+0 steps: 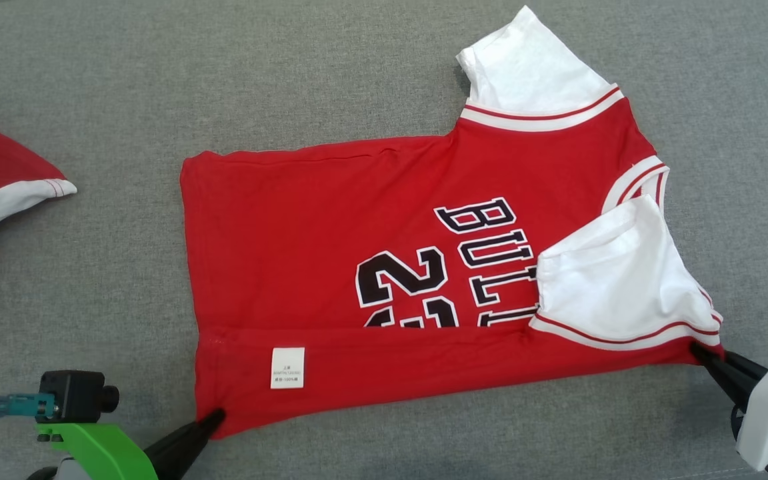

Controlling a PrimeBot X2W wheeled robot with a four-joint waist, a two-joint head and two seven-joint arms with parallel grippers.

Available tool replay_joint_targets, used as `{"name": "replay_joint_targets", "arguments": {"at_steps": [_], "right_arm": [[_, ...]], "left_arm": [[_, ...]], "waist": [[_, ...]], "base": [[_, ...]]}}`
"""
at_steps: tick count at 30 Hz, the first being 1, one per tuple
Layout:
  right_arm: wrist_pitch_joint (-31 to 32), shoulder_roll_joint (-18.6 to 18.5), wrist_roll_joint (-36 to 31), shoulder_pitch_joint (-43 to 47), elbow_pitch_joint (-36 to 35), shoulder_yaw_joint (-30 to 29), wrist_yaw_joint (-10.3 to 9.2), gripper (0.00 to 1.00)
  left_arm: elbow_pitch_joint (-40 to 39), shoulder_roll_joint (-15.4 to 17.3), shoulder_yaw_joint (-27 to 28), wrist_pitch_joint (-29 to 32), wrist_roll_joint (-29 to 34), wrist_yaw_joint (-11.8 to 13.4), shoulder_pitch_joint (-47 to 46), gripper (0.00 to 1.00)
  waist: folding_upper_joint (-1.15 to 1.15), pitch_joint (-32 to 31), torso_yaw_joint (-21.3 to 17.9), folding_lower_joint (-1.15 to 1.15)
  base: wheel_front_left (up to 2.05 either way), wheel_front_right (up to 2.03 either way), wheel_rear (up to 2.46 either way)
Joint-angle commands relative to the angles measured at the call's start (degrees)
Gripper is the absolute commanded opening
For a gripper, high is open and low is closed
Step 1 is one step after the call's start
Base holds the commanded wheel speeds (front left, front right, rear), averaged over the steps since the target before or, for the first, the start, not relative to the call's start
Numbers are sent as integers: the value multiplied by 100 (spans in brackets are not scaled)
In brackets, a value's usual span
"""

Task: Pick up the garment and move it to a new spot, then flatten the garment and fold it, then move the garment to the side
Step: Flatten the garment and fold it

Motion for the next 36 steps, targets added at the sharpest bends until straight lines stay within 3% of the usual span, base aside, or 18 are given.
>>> {"name": "replay_joint_targets", "arguments": {"at_steps": [1, 3, 5, 6, 7, 8, 17, 23, 27, 36], "right_arm": [[-57, 65, -80, -55, 86, 32, -3, 0], [-112, 121, -168, -159, 142, 113, -3, 0], [-187, 210, -218, -212, 232, 109, -3, 20], [-208, 209, -257, -223, 253, 133, -3, 49], [-191, 191, -291, -232, 263, 150, -3, 100], [-169, 164, -295, -231, 264, 158, -3, 100], [-28, -136, -328, -325, -190, -164, -2, 100], [97, -232, -586, -1449, -556, -257, -2, 100], [65, -239, -1017, -2735, -249, -8, -3, 100], [292, 196, -1667, -5392, 1508, 1061, -2, 100]], "left_arm": [[89, -73, -23, -23, 62, 37, -15, 0], [190, -189, -56, -37, 139, 86, -110, 0], [280, -264, -157, 31, 249, 108, -166, 0], [333, -304, -165, 16, 292, 125, -200, 15], [388, -332, -155, -25, 344, 140, -228, 52], [439, -334, -143, -55, 371, 168, -240, 100], [399, 43, 23, -128, 729, 383, -447, 100], [231, 203, 290, 19, 1087, 612, -1211, 100], [467, -174, 238, 448, 1325, 543, -2141, 100], [1816, -1253, -282, 1361, 1866, 83, -3965, 100]], "waist": [[68, 59, -12, 0], [68, 95, -4, 0], [68, 117, 10, 0], [68, 127, 19, 0], [68, 138, 23, 0], [68, 154, 22, 0], [68, 388, 26, 0], [68, 866, 57, 0], [68, 1234, 192, 0], [68, 1607, 646, 0]], "base": [[0, 0, 0], [0, 0, 0], [0, 0, 0], [0, 0, 0], [0, 0, 0], [0, 0, 0], [0, 0, 0], [0, 0, 0], [0, 0, 0], [0, 0, 0]]}}
